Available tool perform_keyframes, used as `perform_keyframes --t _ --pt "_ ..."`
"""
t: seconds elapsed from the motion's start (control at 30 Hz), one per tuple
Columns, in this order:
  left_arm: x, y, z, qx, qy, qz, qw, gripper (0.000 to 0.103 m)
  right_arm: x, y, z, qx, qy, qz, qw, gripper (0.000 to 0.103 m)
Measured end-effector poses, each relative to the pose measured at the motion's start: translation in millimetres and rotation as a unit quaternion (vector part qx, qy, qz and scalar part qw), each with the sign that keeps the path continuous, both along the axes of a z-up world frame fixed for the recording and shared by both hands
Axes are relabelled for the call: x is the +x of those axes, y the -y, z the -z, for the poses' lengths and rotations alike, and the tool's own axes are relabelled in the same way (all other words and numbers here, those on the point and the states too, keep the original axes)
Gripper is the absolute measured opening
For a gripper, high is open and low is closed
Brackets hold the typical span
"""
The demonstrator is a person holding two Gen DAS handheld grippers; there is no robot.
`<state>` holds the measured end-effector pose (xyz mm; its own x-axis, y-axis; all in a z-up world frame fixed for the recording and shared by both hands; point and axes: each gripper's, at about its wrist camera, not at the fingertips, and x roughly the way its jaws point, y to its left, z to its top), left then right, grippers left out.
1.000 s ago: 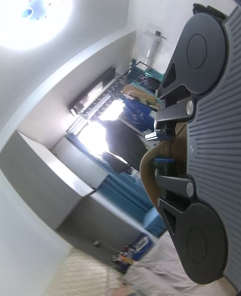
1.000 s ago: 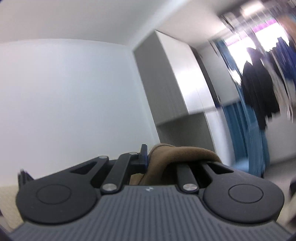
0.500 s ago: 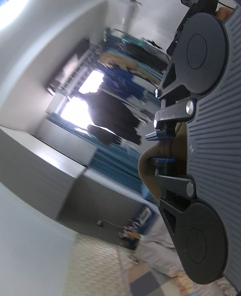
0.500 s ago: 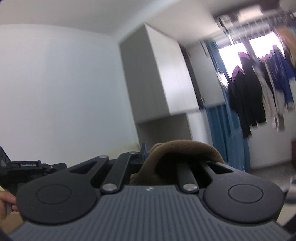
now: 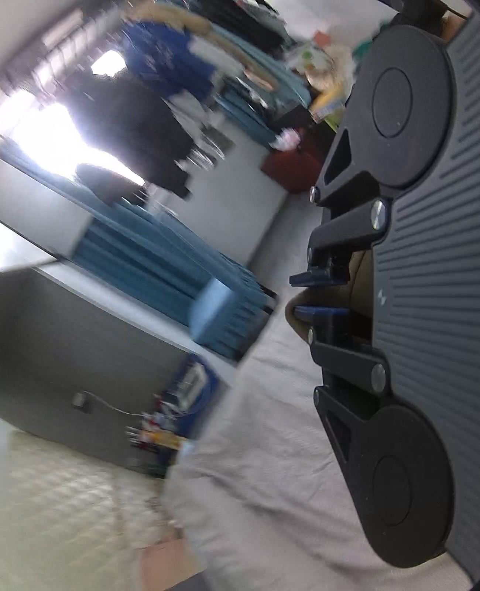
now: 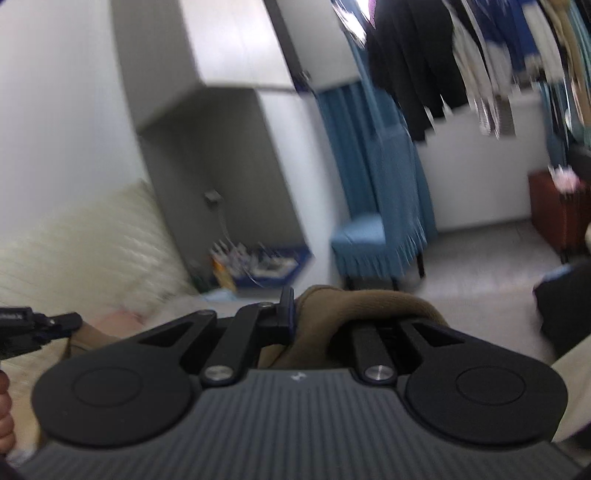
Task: Fold large clothes
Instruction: 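Lift the hoodie with the left gripper while the right gripper holds and lifts it, then lower the hoodie onto the bed and open both grippers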
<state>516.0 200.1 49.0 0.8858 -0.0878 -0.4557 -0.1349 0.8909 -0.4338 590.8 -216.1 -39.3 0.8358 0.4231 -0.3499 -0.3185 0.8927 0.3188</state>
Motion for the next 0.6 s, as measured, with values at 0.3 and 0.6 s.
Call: perform_keyframes --t 0.3,0.6 --pt "162 -16 209 0.064 -0.112 0.02 0.9914 0.013 78 -34 150 -0.058 -0.086 0.013 0.994 0.013" --pt "177 -26 269 0.074 -0.133 0.044 0.9874 0.013 102 -34 196 -0.037 -0.135 0.023 0.99 0.013"
